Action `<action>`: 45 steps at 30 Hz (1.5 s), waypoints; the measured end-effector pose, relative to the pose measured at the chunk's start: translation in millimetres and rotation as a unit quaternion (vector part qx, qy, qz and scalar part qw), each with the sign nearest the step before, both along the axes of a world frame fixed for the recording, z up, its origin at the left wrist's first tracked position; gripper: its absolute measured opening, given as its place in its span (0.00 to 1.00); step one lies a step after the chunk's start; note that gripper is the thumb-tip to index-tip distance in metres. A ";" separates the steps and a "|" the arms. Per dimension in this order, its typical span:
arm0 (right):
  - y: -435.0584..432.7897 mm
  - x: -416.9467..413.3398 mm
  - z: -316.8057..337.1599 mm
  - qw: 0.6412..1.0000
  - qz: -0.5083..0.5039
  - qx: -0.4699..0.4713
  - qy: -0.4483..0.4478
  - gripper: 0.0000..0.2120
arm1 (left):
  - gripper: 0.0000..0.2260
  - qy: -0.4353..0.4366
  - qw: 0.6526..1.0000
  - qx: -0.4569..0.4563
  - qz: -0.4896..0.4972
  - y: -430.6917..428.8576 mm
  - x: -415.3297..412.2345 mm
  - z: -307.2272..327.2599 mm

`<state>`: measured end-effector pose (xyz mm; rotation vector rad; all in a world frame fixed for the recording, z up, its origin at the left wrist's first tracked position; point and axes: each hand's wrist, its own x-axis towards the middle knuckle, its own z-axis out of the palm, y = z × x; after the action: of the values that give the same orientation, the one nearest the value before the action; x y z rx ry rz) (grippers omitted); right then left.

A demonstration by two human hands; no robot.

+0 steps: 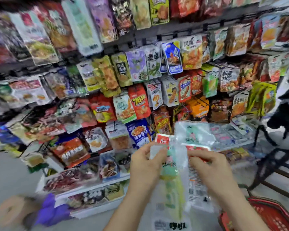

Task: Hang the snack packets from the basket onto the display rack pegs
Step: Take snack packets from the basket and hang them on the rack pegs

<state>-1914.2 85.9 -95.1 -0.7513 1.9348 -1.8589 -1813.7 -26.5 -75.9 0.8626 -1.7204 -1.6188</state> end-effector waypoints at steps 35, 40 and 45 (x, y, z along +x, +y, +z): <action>-348.5 -84.6 212.5 0.965 0.034 -0.130 0.225 0.08 | 0.13 0.243 0.947 -0.175 0.117 -371.3 -95.7 263.0; -390.4 -103.2 230.8 0.958 0.067 -0.142 0.240 0.09 | 0.08 0.232 0.925 -0.215 0.208 -409.0 -119.7 286.5; -417.9 -111.4 223.3 0.959 0.066 -0.129 0.243 0.08 | 0.05 0.218 0.914 -0.241 0.245 -441.1 -129.0 289.1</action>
<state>-2025.5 -332.0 128.2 -1.5014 1.8579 -2.0004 -1942.7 -467.6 213.2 0.5668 -1.3513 -0.9044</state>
